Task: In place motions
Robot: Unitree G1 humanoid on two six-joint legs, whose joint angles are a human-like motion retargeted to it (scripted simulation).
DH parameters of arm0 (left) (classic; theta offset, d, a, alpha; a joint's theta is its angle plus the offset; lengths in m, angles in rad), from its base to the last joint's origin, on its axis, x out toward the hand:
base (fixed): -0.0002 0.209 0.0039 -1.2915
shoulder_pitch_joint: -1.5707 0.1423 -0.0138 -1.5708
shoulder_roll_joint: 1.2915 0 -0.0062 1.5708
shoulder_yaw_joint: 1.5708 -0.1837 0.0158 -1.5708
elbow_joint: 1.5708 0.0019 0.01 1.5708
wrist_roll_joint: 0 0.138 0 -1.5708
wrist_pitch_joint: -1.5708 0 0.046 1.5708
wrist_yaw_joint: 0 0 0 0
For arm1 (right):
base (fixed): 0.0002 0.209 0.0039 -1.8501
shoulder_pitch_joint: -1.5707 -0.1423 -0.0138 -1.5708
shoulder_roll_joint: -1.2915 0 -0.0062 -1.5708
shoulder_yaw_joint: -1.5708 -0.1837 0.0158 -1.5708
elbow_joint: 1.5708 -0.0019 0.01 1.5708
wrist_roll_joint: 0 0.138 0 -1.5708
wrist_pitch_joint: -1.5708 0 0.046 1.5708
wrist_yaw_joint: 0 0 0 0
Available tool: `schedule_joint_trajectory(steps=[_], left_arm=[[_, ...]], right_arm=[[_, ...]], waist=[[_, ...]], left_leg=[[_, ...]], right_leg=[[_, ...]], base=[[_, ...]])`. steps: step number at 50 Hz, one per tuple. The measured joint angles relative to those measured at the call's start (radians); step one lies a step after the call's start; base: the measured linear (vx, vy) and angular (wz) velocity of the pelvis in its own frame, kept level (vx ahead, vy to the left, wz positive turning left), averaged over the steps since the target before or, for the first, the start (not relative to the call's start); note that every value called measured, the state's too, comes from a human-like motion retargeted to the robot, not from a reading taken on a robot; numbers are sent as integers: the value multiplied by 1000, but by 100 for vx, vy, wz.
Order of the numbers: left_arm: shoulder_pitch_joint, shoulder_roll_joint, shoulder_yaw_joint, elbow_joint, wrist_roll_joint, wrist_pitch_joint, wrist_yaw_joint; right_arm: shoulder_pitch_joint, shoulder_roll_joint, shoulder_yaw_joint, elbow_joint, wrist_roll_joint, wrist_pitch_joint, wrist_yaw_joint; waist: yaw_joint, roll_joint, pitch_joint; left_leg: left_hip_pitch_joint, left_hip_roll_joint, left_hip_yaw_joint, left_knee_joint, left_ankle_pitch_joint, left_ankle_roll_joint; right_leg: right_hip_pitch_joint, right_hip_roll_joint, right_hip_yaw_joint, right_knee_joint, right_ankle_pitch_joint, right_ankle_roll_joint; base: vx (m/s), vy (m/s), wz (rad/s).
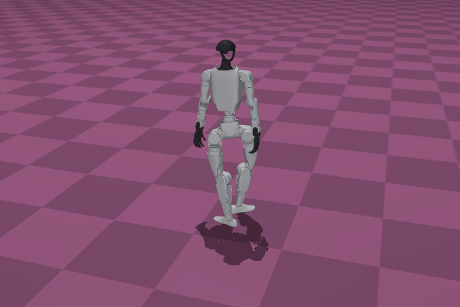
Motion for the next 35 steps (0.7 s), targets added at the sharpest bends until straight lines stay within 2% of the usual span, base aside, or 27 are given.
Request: schedule_joint_trajectory(steps=[4, 6, 9, 13, 14, 18, 23, 27, 30, 32, 33, 34, 35], left_arm=[[-30, -34, -27, -66, -7, 7, -34], [-45, -52, -42, -107, -23, -9, -48], [-44, -72, -47, -165, -34, -32, -68], [-18, -91, -24, -211, -72, -53, -66], [-13, -94, -14, -212, -89, -60, -62], [3, -105, 23, -191, -130, -72, -64], [10, -100, 34, -144, -109, -61, -48], [12, -105, 32, -114, -93, -53, -38], [20, -113, 28, -110, -96, -54, -36], [26, -116, 23, -111, -94, -56, -36], [29, -119, 20, -112, -91, -57, -37], [34, -121, 16, -113, -88, -58, -40], [40, -121, 11, -113, -84, -59, -43]], right_arm=[[37, 6, -37, 2, 45, -6, -5], [48, 6, -52, 29, 70, -1, -15], [57, 5, -51, 88, 99, 14, -31], [43, 21, -36, 92, 70, 17, -20], [37, 27, -26, 68, 52, 13, -6], [3, 47, 42, -62, -9, 2, 35], [-47, 65, 120, -197, -44, -24, 50], [-61, 79, 142, -244, -35, -35, 61], [-54, 82, 145, -242, -21, -41, 65], [-49, 81, 139, -215, -6, -34, 64], [-50, 77, 134, -194, 6, -27, 66], [-49, 72, 127, -169, 17, -17, 73], [-46, 65, 119, -143, 29, -6, 83]], waist=[[-82, 70, 0], [-75, 70, -10], [-18, 15, -55], [84, -115, -95], [97, -136, -91], [103, -147, -47], [98, -159, 2], [118, -152, 18], [133, -112, 41], [142, -68, 58], [149, -58, 68], [124, -40, 60], [82, -19, 43]], left_leg=[[34, 33, 52, 13, 15, -25], [61, 33, 70, 43, 37, -4], [81, 21, 5, 147, 122, 66], [31, -4, -147, 415, 231, 243], [-3, -1, -210, 498, 228, 258], [-165, -47, -527, 734, 195, 229], [-264, -56, -581, 801, 93, 281], [-307, -133, -670, 621, 26, 234], [-264, -139, -673, 351, 12, 184], [-221, -113, -626, 183, 74, 144], [-209, -113, -624, 126, 175, 158], [-202, -122, -677, 102, 180, 144], [-198, -136, -758, 95, 136, 116]], right_leg=[[-1, 15, 45, -2, -5, 39], [6, 15, 85, -14, -8, 46], [7, -37, 175, -11, -6, 47], [-14, -163, 363, 25, 5, 40], [-17, -177, 411, 26, 9, 33], [-17, -163, 569, 7, 31, 3], [-25, -156, 744, -6, 75, -3], [-23, -119, 857, -38, 113, -2], [1, -47, 908, -62, 130, 0], [32, 20, 932, -81, 135, -2], [54, 42, 949, -96, 141, -2], [63, 56, 938, -107, 142, 2], [65, 66, 912, -115, 141, 7]], base=[[-28, 32, -42], [-19, 27, -105], [-2, 20, -175], [-2, 18, -241], [-8, 16, -239], [-17, 15, -201], [-14, 12, -177], [-5, 7, -155], [5, 1, -130], [20, -6, -115], [30, -9, -64], [35, -12, 13], [32, -17, 53]])
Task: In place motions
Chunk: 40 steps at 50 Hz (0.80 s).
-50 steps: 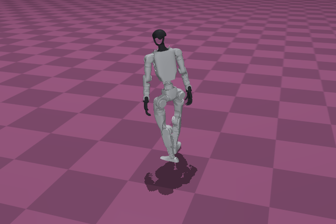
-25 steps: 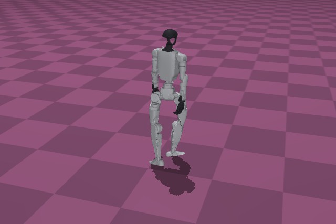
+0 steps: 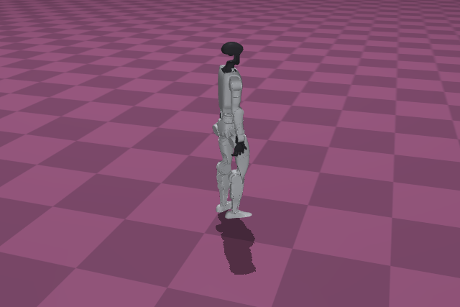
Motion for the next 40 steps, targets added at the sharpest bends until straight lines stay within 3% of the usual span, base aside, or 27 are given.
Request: schedule_joint_trajectory(steps=[2, 6, 9, 17, 21, 23, 25, 27, 30, 32, 35, 37, 40], left_arm=[[-2, -2, 6, -3, 15, 3, -13], [-24, 8, -21, -23, 17, -1, -9], [-20, 9, -10, -40, 25, -2, -15], [-23, 8, 10, -38, 23, 8, -24], [-27, 23, -3, -45, 51, 9, -13], [-30, 26, -12, -48, 49, 7, -9], [-41, 29, -25, -45, 43, 8, -10], [-60, 34, -34, -46, 43, 9, -15], [-86, 43, -42, -63, 45, 8, -30], [-95, 48, -51, -80, 38, 2, -42], [-117, 48, -55, -85, 19, -2, -30], [-126, 49, -45, -81, 0, -5, -17], [-138, 57, -43, -71, -28, -6, -21]], right_arm=[[-2, -3, -15, 34, 20, 19, -2], [13, -5, -49, 58, 105, -2, -59], [25, -18, -44, 78, 96, -6, -62], [35, -15, -27, 107, 26, -7, -79], [56, 4, -30, 125, 46, -7, -64], [63, 10, -34, 135, 47, -5, -54], [73, 10, -40, 137, 38, -6, -44], [86, 5, -34, 136, 30, -11, -36], [97, -16, -16, 149, 13, -16, -22], [102, -35, -13, 164, -19, -9, -11], [109, -64, -28, 179, -79, -5, -6], [124, -83, -30, 185, -95, -13, -25], [139, -112, -38, 202, -98, -11, -52]], waist=[[-28, 8, -29], [-10, -20, 2], [21, -33, -19], [2, -5, -39], [-42, -15, -18], [-54, -23, -6], [-66, -24, 6], [-53, -21, 32], [30, -56, 66], [111, -69, 84], [166, -66, 99], [175, -79, 95], [165, -104, 82]], left_leg=[[-27, 54, 117, 43, -9, -24], [15, 39, 115, 38, -20, -6], [28, 39, 143, 28, -32, -11], [-25, 50, -10, 11, -10, -22], [-52, 13, -206, 8, 43, -24], [-64, -21, -309, 4, 76, -25], [-75, -58, -425, 0, 110, -37], [-76, -86, -529, 1, 129, -54], [-76, -150, -603, 10, 129, -51], [-81, -173, -627, 7, 132, -52], [-108, -205, -663, 3, 123, -26], [-134, -205, -544, -6, 86, 40], [-154, -101, -87, -8, -24, 100]], right_leg=[[-18, -5, 5, -3, 1, 8], [13, -8, 18, 5, 2, 12], [12, -7, 40, 20, -9, 13], [-28, 7, -26, 168, -86, 11], [-78, 77, 281, 233, -49, 6], [-73, 119, 453, 227, -34, 50], [-56, 121, 495, 206, -33, 107], [-31, 98, 395, 197, -58, 110], [27, 61, 205, 152, -70, 49], [50, 48, 157, 145, -76, 60], [77, -15, -54, 125, -88, 92], [106, -34, -186, 92, -104, 103], [149, -66, -412, 52, -128, 131]], base=[[20, -21, 11], [15, -23, -16], [30, -24, -37], [21, -28, 82], [18, -37, 240], [15, -37, 284], [14, -37, 306], [23, -47, 304], [23, -38, 242], [49, -49, 233], [34, -37, 340], [34, -39, 388], [45, -43, 392]])
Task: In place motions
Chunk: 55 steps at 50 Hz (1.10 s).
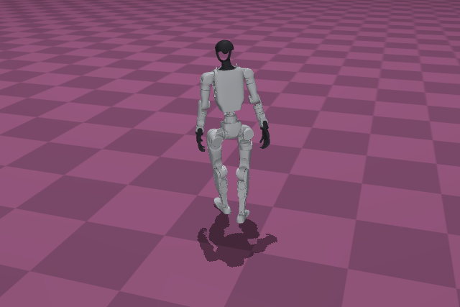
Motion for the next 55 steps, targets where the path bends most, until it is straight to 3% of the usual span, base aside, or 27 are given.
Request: schedule_joint_trajectory(steps=[2, 5, 8, 10, 12, 14, 20, 23, 25, 28, 30, 33, 37, 40, 42, 45, 48, 52, 55], left_arm=[[-1, 9, 4, 6, -1, 0, 9], [9, 21, 17, 19, -3, -6, 41], [32, 26, 54, 46, -3, -7, 59], [56, 25, 88, 67, 2, -6, 74], [88, 16, 127, 88, -3, -5, 95], [108, 8, 166, 121, -20, -7, 121], [154, -1, 261, 178, -72, -7, 129], [211, -5, 284, 192, -82, -16, 121], [236, -13, 287, 217, -124, -46, 143], [235, -34, 297, 234, -196, -110, 192], [231, -47, 295, 216, -212, -117, 186], [195, -45, 257, 168, -201, -96, 142], [139, -33, 185, 111, -159, -78, 77], [107, -30, 149, 75, -104, -49, 20], [95, -31, 133, 60, -91, -52, 7], [95, -34, 130, 59, -108, -77, 26], [107, -45, 137, 80, -91, -65, 6], [104, -61, 133, 124, -138, -84, 61], [144, -44, 120, 133, -91, -83, 26]], right_arm=[[4, -15, -14, 14, 1, 9, -14], [7, -32, -31, 28, 4, 17, -43], [4, -42, -32, 29, 5, 17, -72], [5, -43, -43, 19, -5, 17, -84], [8, -44, -56, -5, -10, 11, -83], [2, -37, -66, -42, -6, 2, -74], [-77, -14, -53, -140, 29, -48, -37], [-95, 10, -60, -198, -3, -71, -5], [-94, 22, -53, -240, -6, -99, 21], [-85, 24, -23, -304, 26, -107, 51], [-73, 34, -11, -324, 48, -104, 47], [-71, 55, -17, -307, 86, -103, 27], [-56, 72, -11, -254, 102, -96, 36], [-44, 78, 3, -202, 74, -79, 36], [-42, 82, 9, -161, 50, -59, 29], [-31, 97, 24, -106, 12, -34, 9], [-25, 113, 7, -64, -17, -12, -7], [-46, 118, 8, -93, -31, -12, -28], [-54, 112, 41, -121, -54, -28, -28]], waist=[[-10, -12, -21], [-45, -38, -57], [-53, -67, -89], [-45, -63, -110], [-27, -74, -139], [-6, -86, -153], [136, -111, -75], [116, -73, -93], [62, 1, -97], [-25, 94, -78], [-77, 90, -87], [-109, 100, -68], [-141, 107, -58], [-148, 79, -74], [-164, 40, -71], [-169, -12, -86], [-126, -29, -137], [-92, -38, -115], [-127, -32, -189]], left_leg=[[15, 72, 306, 19, -52, 2], [43, 133, 598, 85, -75, 5], [66, 165, 671, 138, -64, -10], [108, 177, 685, 88, -15, -102], [133, 149, 782, 41, 44, -92], [96, 108, 646, 8, 65, -77], [148, 87, 579, -19, 51, -65], [150, 109, 526, -18, 34, -67], [148, 166, 463, -12, 26, -70], [135, 232, 371, -5, 29, -74], [119, 195, 328, -31, 53, -62], [118, 179, 284, -64, 82, -55], [110, 157, 165, -95, 119, -50], [119, 111, 103, -122, 142, -48], [159, 60, 54, -137, 146, -45], [213, 22, -1, -131, 135, -51], [205, 17, -34, -99, 129, -54], [246, 36, -54, -74, 116, -59], [230, 29, -69, -71, 99, -68]], right_leg=[[16, -14, -143, -16, -11, 26], [43, -25, -353, -41, -26, 61], [66, -32, -471, -49, -40, 93], [81, -5, -536, -52, -52, 111], [91, -2, -587, -54, -55, 129], [98, 1, -625, -55, -53, 144], [180, 4, -623, -22, -42, 151], [206, 13, -646, 50, 30, 127], [212, 16, -627, 168, 111, 66], [76, -130, -371, 577, 147, -57], [-126, -146, -71, 738, 100, 1], [-280, -90, 145, 779, 71, 43], [-343, -102, 200, 643, 0, 29], [-343, -96, 267, 382, -39, 54], [-307, -90, 353, 189, -36, 103], [-237, -82, 413, 41, 24, 106], [-189, -103, 319, -4, 51, 117], [-103, -64, 284, -71, 67, 108], [-114, -57, 271, -81, 54, 95]], base=[[51, -46, 367], [47, -46, 352], [59, -47, 270], [54, -43, 213], [50, -44, 174], [24, -35, 139], [19, -35, 24], [24, -31, 89], [15, -24, 167], [6, -29, 178], [-10, -36, 168], [-19, -35, 161], [-16, -33, 162], [-7, -23, 142], [1, -20, 161], [21, -9, 106], [11, -3, 70], [-1, 1, 37], [15, 1, 21]])
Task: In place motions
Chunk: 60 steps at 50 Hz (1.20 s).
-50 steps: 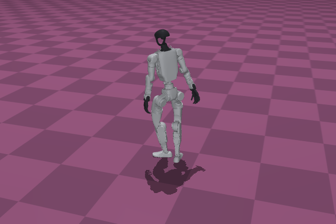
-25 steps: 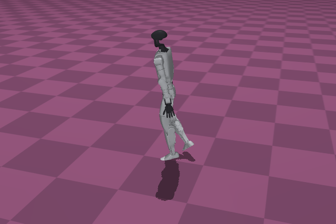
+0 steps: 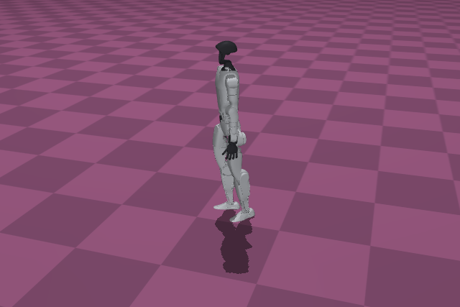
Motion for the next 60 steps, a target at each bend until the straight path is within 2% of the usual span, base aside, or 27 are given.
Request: schedule_joint_trajectory(steps=[2, 5, 12, 21, 25, 28, 35, 42, 60], left_arm=[[22, 3, -13, 3, 75, 34, 11], [18, 3, -28, 34, 116, 60, 60], [24, -18, -28, 58, 159, 110, -33], [8, -29, -44, 42, 197, 137, -81], [-2, -22, -27, 27, 198, 142, -107], [-4, -26, -18, 19, 176, 137, -110], [-12, -30, 2, 35, 124, 140, -134], [-12, -22, 0, 46, 139, 142, -134], [-14, -23, 5, 56, 144, 143, -131]], right_arm=[[-10, -4, -1, -15, 3, 1, 16], [-30, 0, -9, -56, 37, -1, 42], [-38, 9, -14, -87, 107, -30, 54], [-23, 6, 27, 30, 45, 6, 71], [-16, 2, 59, 79, -2, 21, 45], [-4, -1, 57, 93, -27, 25, 33], [-4, -7, 26, 90, -16, 26, 38], [-26, -4, 21, 61, 34, 21, 43], [-32, 19, 58, 17, 30, 8, 69]], waist=[[-2, 7, -28], [-1, 10, -7], [11, 24, -19], [24, 39, -28], [225, 19, -36], [270, 20, -40], [137, 38, -38], [-7, 46, -22], [13, 39, -7]], left_leg=[[-9, 2, -3, 0, 1, -3], [14, 8, -3, -7, 6, -8], [19, 15, 5, -14, -4, -18], [18, 23, 11, -32, -7, -23], [35, 47, 209, -49, -32, -34], [37, 57, 245, -50, -40, -39], [25, 43, 112, -52, -29, -31], [24, 15, -16, -51, -16, -21], [30, 7, 3, -52, -23, -12]], right_leg=[[-8, 2, -3, 2, -4, -2], [13, 14, -8, -3, -6, -12], [15, 26, -2, -10, -4, -22], [13, 43, 2, -15, 3, -29], [-19, 93, 198, 16, -16, -47], [-23, 96, 236, 22, -15, -38], [-15, 50, 108, 17, 5, -14], [0, 30, -21, -4, 37, -24], [1, 23, 2, 5, 61, -26]], base=[[-4, 3, 5], [-12, 5, 5], [-7, 0, -6], [-2, -4, -6], [0, -3, -237], [3, -3, -71], [6, -4, 92], [5, -3, 88], [4, 0, -4]])
